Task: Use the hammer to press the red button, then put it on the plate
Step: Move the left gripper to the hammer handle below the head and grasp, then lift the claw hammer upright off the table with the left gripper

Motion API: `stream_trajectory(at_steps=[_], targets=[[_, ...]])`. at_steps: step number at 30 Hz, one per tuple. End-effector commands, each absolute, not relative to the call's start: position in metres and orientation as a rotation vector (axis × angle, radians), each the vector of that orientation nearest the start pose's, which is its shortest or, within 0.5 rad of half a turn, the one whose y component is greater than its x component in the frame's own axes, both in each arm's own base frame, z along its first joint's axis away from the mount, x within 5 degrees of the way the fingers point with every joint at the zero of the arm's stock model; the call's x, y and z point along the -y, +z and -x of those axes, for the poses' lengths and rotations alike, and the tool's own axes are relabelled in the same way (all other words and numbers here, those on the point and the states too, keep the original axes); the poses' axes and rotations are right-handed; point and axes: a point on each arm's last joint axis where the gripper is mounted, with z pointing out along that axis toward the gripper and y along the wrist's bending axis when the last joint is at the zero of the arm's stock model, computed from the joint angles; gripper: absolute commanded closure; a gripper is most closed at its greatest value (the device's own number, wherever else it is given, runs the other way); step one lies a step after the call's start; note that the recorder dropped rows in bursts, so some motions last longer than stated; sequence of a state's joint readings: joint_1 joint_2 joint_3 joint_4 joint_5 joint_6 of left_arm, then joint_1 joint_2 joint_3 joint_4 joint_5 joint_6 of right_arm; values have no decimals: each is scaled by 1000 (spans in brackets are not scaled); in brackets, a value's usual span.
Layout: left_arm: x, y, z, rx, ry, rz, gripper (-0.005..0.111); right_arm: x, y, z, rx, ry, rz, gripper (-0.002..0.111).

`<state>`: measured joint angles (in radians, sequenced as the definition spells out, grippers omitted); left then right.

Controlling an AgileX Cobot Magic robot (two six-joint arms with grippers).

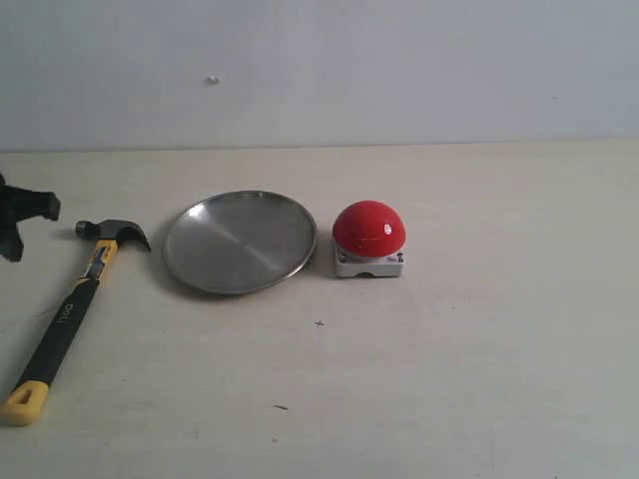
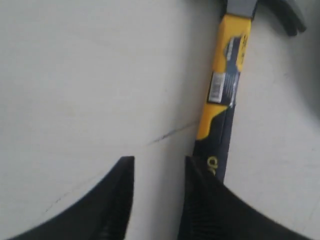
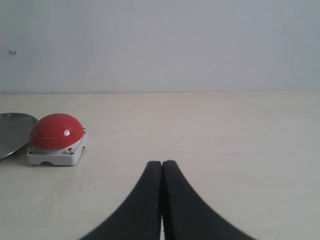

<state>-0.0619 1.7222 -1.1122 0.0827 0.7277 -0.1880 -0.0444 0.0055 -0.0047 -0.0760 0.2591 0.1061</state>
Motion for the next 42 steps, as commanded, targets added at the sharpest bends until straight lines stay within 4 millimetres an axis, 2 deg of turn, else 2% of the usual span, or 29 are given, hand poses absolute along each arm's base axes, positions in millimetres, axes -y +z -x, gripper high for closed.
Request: stream_trajectory(at_steps=[1,2,6,9,16,19,29,34,42], targets=[[23,208,-373,-2857,-18,19,47,4,190,-55,-1734,-23,-77,108],[25,210,-380,-2860,-42,-4,44,4,190,-55,-1734,-23,-77,108],[36,200,-409,-2871,-146,-33,47,4,190,-55,-1734,-23,-77,108],[42,184,-428,-2896,-153,-62,47,4,190,-55,-1734,-23,-77,108],[56,155,-453,-3007,-159,-110,47,4,190,-55,-1734,-23,-77,108],[56,148,-455,-3048,-159,-114,47,4,190,-55,-1734,-23,-77,108],[56,146,-457,-3033,-155,-98,48,4,190,-55,-1734,-23,-77,108],[55,136,-457,-3061,-133,-95,56,4,190,-55,-1734,-23,-77,108],[55,122,-460,-3068,-122,-97,56,4,190,-55,-1734,-23,-77,108]])
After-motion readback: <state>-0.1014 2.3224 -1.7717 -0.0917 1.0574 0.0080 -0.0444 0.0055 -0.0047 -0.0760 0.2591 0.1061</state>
